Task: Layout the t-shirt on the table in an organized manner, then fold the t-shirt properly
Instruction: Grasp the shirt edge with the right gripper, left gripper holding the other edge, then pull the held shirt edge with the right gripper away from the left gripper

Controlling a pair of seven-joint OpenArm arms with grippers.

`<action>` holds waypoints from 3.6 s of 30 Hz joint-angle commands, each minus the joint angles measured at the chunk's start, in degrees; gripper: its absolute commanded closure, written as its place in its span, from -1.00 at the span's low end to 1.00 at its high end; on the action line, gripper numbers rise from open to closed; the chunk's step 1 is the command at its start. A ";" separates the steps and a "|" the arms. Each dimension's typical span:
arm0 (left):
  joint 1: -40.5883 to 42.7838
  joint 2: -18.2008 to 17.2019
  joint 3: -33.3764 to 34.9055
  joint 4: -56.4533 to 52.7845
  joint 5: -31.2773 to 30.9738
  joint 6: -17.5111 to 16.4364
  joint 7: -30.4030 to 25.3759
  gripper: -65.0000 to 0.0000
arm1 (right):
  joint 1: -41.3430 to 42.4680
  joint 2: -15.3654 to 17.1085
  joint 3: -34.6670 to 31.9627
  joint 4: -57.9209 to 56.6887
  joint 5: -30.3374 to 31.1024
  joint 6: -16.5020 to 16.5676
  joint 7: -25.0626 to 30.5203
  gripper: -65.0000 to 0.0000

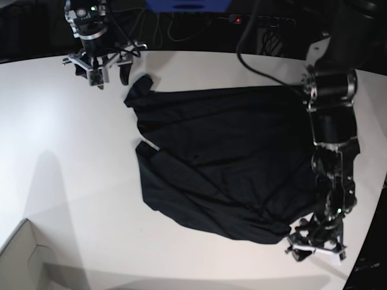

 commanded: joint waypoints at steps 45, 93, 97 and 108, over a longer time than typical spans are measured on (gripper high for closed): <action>35.30 -1.88 -17.79 15.11 0.02 -1.00 4.62 -0.14 | 39.08 2.23 -24.40 -25.07 -7.81 0.17 1.27 -0.09; 37.50 -4.43 -17.79 15.81 -0.16 -1.00 4.71 -0.14 | 73.28 3.72 -12.18 -46.17 -7.90 0.17 1.27 1.00; 37.94 -4.87 -17.87 16.25 -0.25 -1.00 4.71 -0.14 | 80.40 3.55 -12.62 -53.38 -7.90 0.17 1.36 1.00; 37.94 -5.13 -17.87 16.25 -0.07 -1.00 4.71 -0.14 | 86.73 3.02 -12.71 -61.65 -7.99 0.17 10.42 1.00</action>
